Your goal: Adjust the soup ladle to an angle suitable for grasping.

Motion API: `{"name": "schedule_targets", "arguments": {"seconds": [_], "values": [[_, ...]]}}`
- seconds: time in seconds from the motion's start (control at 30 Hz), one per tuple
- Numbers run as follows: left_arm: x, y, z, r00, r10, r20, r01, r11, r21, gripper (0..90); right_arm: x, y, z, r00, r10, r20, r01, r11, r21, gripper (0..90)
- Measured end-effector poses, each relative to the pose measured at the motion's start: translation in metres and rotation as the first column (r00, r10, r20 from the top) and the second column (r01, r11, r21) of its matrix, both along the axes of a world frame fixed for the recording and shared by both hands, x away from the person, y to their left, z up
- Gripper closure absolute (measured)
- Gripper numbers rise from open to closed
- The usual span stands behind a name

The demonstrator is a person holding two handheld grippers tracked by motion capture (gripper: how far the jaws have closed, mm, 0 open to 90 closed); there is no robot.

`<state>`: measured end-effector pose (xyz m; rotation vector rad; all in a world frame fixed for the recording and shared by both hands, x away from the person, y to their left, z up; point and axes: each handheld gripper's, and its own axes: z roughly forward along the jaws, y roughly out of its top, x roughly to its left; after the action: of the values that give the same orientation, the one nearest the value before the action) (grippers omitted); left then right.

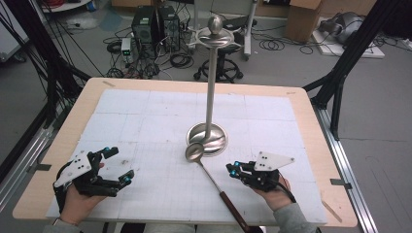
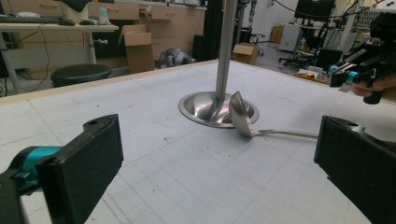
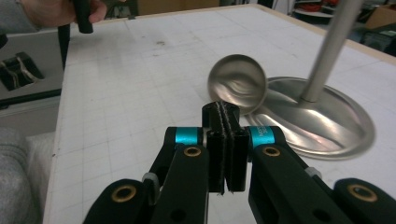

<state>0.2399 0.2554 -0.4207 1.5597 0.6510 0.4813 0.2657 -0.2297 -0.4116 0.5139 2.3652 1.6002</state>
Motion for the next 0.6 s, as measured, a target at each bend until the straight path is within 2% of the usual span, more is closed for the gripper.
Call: {"name": "schedule_targets", "arguments": {"seconds": [0.07,0.1,0.2,0.4,0.5,0.6], "values": [[0.0,0.0,0.0,1.0,-0.001,-0.004,0.001,1.0,-0.002,1.7,0.001,0.007,-0.002,0.9999,0.011,-0.006,-0.011,0.9998,-0.016,89.5],[0.0,0.0,0.0,1.0,-0.002,-0.005,0.002,1.0,-0.004,1.8,0.001,0.013,-0.004,0.9997,0.022,0.005,-0.022,0.9991,-0.037,89.5],[-0.001,0.001,0.0,1.0,-0.001,-0.005,0.001,1.0,-0.009,1.7,0.002,0.018,-0.007,0.9991,0.04,0.012,-0.039,0.998,-0.05,89.6],[-0.002,0.003,-0.001,0.9999,0.003,-0.013,-0.003,1.0,-0.007,1.7,0.009,0.023,-0.009,0.999,0.04,-0.019,-0.04,0.9987,-0.03,89.5],[-0.003,0.003,-0.001,0.9998,0.008,-0.016,-0.008,0.9999,-0.01,1.7,0.014,0.027,-0.012,0.9995,0.011,-0.031,-0.012,0.9997,-0.021,89.5],[-0.003,0.004,-0.001,0.9998,0.01,-0.018,-0.01,0.9999,-0.011,1.7,0.015,0.03,-0.013,0.9988,0.007,-0.049,-0.008,0.9998,-0.019,89.5]]}}
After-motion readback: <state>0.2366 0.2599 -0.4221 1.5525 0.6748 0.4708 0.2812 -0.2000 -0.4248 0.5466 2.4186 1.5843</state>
